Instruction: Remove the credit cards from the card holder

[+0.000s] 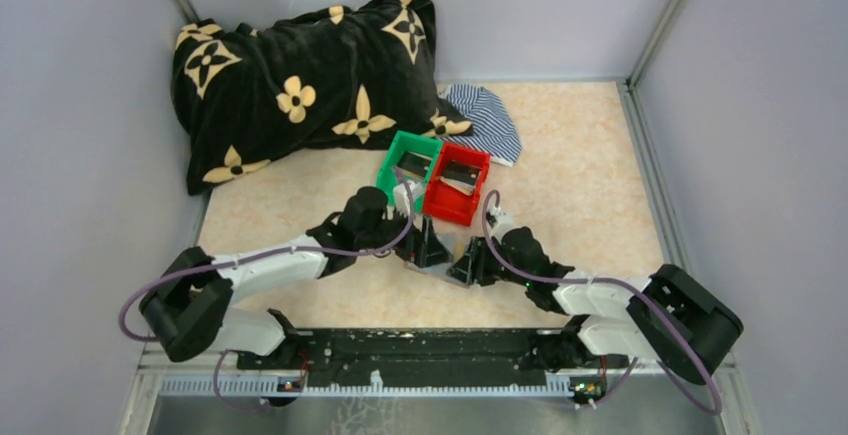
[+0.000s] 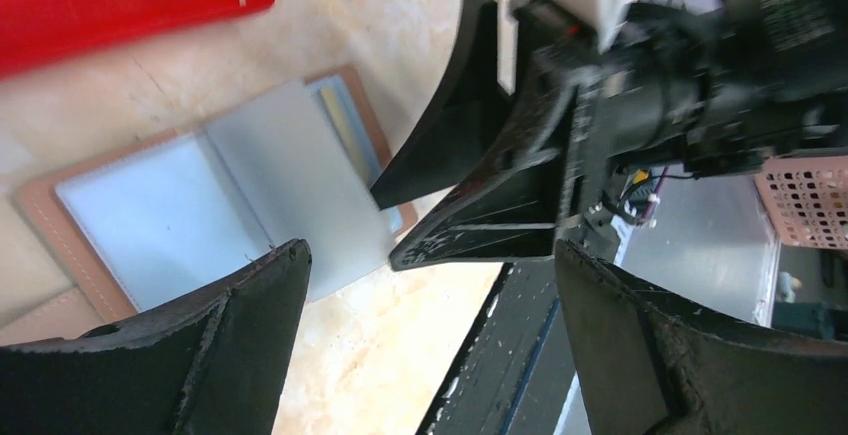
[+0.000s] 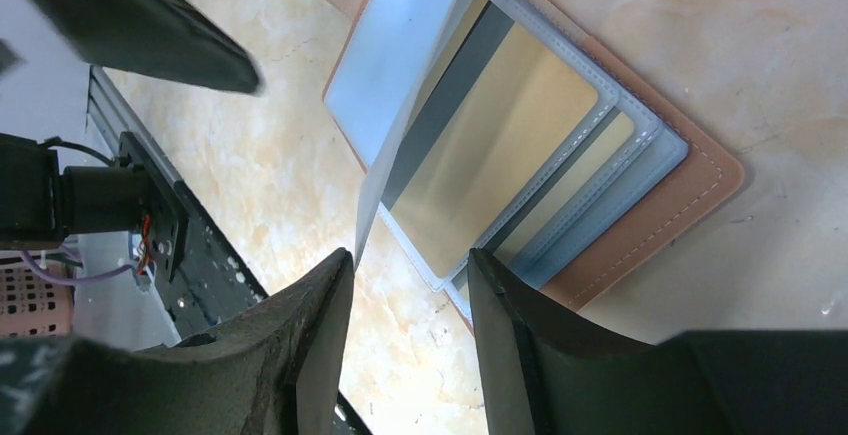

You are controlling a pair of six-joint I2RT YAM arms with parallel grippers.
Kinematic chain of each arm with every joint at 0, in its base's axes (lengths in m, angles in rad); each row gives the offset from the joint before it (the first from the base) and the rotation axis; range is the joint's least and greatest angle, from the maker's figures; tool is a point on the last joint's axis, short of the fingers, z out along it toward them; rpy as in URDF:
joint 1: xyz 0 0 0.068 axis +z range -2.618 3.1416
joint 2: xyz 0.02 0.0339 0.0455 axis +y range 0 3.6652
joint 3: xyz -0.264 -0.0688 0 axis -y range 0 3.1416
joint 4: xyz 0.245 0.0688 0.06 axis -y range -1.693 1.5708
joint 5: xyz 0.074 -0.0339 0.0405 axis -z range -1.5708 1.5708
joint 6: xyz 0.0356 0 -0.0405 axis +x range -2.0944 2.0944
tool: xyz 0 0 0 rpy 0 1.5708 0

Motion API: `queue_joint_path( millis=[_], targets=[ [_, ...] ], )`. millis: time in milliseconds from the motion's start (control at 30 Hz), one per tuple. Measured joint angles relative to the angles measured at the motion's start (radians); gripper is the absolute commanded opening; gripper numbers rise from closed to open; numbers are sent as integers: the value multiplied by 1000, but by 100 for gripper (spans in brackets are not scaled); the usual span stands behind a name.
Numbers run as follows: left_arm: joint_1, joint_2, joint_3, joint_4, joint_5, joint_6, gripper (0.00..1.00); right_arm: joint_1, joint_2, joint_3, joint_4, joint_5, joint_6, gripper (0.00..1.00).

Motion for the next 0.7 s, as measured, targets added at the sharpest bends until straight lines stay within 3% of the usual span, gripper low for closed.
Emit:
queue_joint_path(
  millis=[300,700],
  targets=[
    [3,-164,127,-136,-66,59,98,0,84,8,100,-23,1,47],
    [5,76,311,-204,-85,65,98,0,137,13,163,-47,2,47]
  ],
)
